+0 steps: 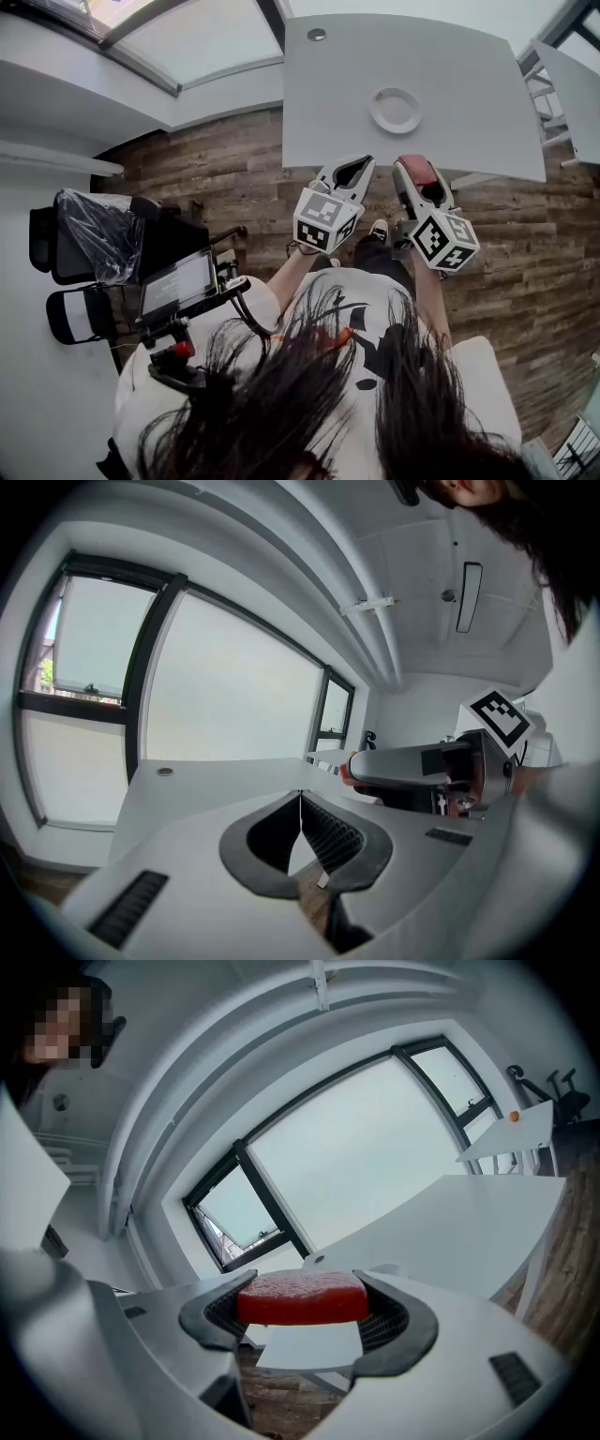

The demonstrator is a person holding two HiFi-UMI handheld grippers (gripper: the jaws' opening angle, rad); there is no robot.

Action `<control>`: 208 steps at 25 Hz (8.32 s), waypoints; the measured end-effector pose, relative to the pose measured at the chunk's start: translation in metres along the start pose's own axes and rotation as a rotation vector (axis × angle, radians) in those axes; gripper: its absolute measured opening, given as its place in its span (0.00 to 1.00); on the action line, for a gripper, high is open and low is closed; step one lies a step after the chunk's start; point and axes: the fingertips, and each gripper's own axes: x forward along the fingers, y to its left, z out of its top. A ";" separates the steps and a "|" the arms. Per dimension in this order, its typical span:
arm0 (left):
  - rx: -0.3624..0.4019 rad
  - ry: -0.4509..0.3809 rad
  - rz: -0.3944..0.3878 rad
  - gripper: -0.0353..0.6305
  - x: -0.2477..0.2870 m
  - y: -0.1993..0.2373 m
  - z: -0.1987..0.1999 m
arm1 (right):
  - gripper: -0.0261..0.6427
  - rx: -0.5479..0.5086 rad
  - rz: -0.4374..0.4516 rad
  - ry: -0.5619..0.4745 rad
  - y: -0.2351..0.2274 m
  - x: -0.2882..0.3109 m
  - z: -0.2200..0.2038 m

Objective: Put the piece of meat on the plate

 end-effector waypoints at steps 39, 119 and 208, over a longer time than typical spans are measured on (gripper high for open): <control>-0.028 0.067 0.119 0.06 -0.012 0.039 -0.029 | 0.50 -0.049 0.029 0.181 -0.024 0.050 -0.052; 0.030 0.140 -0.073 0.06 0.030 -0.005 -0.053 | 0.50 -0.829 0.124 0.605 -0.099 0.016 -0.164; -0.022 0.188 -0.008 0.06 -0.005 0.015 -0.072 | 0.14 -0.028 0.116 0.203 -0.013 0.063 -0.093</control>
